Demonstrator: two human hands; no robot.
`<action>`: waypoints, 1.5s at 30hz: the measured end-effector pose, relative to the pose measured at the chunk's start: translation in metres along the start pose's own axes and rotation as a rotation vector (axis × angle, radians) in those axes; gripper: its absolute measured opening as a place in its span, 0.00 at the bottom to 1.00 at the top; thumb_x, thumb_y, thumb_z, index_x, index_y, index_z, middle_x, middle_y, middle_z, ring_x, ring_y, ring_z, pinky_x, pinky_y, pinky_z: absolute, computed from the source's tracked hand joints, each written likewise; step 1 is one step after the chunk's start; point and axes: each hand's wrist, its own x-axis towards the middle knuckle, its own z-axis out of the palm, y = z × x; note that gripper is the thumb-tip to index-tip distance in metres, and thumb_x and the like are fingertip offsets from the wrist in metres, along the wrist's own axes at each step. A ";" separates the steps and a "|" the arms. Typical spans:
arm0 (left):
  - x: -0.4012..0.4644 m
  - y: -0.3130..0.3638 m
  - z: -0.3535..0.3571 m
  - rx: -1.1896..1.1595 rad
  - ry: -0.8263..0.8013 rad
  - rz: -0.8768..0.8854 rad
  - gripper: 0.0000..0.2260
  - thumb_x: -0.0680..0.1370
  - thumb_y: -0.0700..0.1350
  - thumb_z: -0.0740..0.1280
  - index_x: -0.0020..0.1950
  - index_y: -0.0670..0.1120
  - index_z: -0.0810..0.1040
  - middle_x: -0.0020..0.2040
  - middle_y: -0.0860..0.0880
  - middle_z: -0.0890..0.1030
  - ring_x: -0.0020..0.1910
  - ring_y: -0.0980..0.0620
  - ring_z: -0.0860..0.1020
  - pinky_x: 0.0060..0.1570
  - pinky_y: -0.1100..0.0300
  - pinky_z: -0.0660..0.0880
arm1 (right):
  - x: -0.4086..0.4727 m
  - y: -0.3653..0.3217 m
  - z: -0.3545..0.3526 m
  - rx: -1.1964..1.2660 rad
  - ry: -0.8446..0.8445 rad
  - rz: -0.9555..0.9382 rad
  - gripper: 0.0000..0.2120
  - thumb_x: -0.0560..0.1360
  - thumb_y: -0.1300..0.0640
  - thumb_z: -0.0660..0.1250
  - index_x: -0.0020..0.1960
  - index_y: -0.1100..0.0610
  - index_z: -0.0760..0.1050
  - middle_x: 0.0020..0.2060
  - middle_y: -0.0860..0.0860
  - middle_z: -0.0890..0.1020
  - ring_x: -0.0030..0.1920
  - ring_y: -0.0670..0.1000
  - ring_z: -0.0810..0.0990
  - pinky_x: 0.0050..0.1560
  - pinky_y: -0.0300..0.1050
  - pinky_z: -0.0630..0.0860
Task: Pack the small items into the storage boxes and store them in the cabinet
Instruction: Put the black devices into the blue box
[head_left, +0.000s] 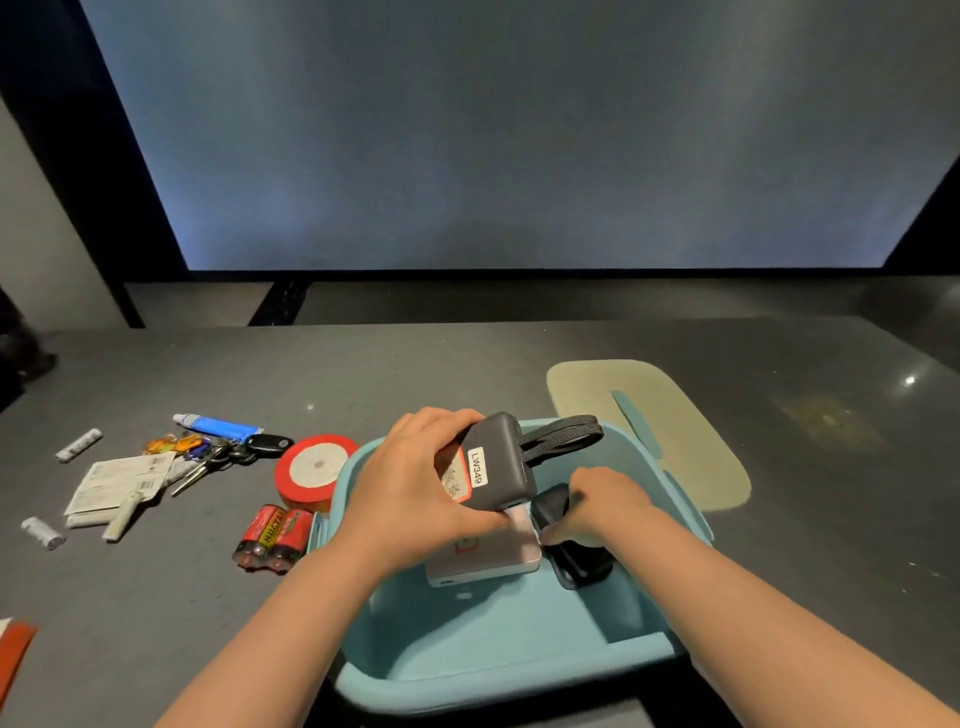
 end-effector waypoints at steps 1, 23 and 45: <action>0.000 -0.002 -0.002 -0.023 -0.021 0.016 0.31 0.57 0.58 0.77 0.59 0.60 0.73 0.51 0.62 0.75 0.53 0.60 0.72 0.51 0.61 0.72 | -0.002 0.003 -0.005 0.009 0.039 -0.019 0.17 0.69 0.41 0.69 0.41 0.53 0.70 0.42 0.49 0.78 0.46 0.54 0.77 0.42 0.43 0.72; -0.015 0.003 -0.007 -0.530 -0.155 -0.468 0.32 0.74 0.40 0.70 0.73 0.54 0.60 0.67 0.53 0.73 0.54 0.60 0.78 0.45 0.69 0.76 | -0.059 -0.012 -0.021 1.708 -0.334 -0.100 0.13 0.57 0.64 0.73 0.42 0.61 0.83 0.40 0.58 0.84 0.39 0.53 0.83 0.45 0.46 0.83; 0.005 -0.002 -0.026 -0.696 -0.438 -0.605 0.16 0.72 0.37 0.71 0.58 0.48 0.80 0.55 0.40 0.82 0.55 0.39 0.79 0.63 0.43 0.69 | -0.050 -0.001 -0.049 -0.027 0.406 -0.945 0.42 0.54 0.39 0.78 0.66 0.45 0.70 0.59 0.41 0.75 0.62 0.44 0.71 0.63 0.44 0.66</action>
